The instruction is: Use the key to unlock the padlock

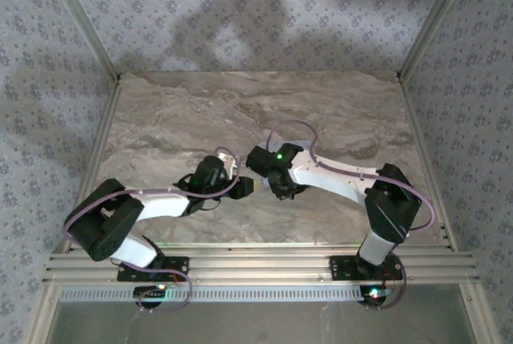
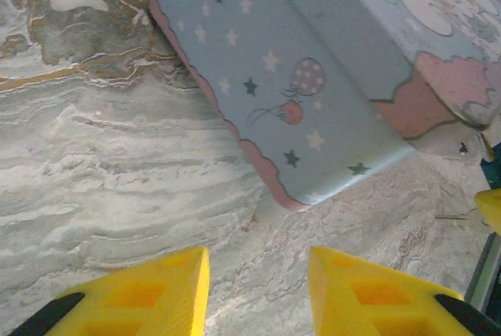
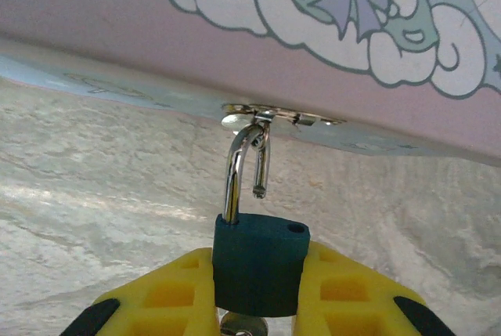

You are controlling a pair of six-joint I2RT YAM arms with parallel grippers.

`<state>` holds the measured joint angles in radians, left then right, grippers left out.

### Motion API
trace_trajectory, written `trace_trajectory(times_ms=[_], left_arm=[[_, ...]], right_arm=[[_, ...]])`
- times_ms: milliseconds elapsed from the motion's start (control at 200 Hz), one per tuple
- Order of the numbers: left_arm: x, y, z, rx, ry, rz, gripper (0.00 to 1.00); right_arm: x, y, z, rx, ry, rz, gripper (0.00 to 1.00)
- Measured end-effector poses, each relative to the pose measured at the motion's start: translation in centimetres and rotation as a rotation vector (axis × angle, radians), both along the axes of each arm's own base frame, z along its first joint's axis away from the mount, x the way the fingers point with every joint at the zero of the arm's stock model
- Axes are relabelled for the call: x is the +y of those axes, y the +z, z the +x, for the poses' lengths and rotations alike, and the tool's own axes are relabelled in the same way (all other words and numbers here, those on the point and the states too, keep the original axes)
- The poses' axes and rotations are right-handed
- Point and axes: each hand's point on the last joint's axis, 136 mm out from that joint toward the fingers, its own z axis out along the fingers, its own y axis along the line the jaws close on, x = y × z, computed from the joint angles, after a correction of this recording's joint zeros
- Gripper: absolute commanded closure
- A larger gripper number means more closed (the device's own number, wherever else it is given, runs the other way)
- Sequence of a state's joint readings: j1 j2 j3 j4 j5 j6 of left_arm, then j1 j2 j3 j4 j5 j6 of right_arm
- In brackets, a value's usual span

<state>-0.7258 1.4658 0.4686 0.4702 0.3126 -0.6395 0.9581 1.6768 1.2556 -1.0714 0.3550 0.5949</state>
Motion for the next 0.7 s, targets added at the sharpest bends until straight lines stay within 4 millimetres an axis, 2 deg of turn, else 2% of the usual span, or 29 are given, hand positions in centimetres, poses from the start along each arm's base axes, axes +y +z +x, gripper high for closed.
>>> trace_trajectory(times_ms=[265,470,585,700], left_arm=[[-0.2,0.2,-0.3,0.011,-0.025,-0.015,0.62],[-0.6,0.7,-0.3,0.026,-0.052,-0.043,0.63],[-0.2,0.4,0.3,0.051,-0.040,-0.053,0.63],[0.8,0.5,1.2,0.066,-0.008,-0.066,0.63]], right_arm=[[-0.2,-0.2,0.2,-0.050,0.136,-0.121,1.00],[0.7,-1.8,0.0,-0.087,0.262,-0.298,1.00],[1.5,-2.2,0.1,-0.112,0.292,-0.351,1.00],[2.5,-1.3,0.5,-0.168,0.312,-0.358,1.00]])
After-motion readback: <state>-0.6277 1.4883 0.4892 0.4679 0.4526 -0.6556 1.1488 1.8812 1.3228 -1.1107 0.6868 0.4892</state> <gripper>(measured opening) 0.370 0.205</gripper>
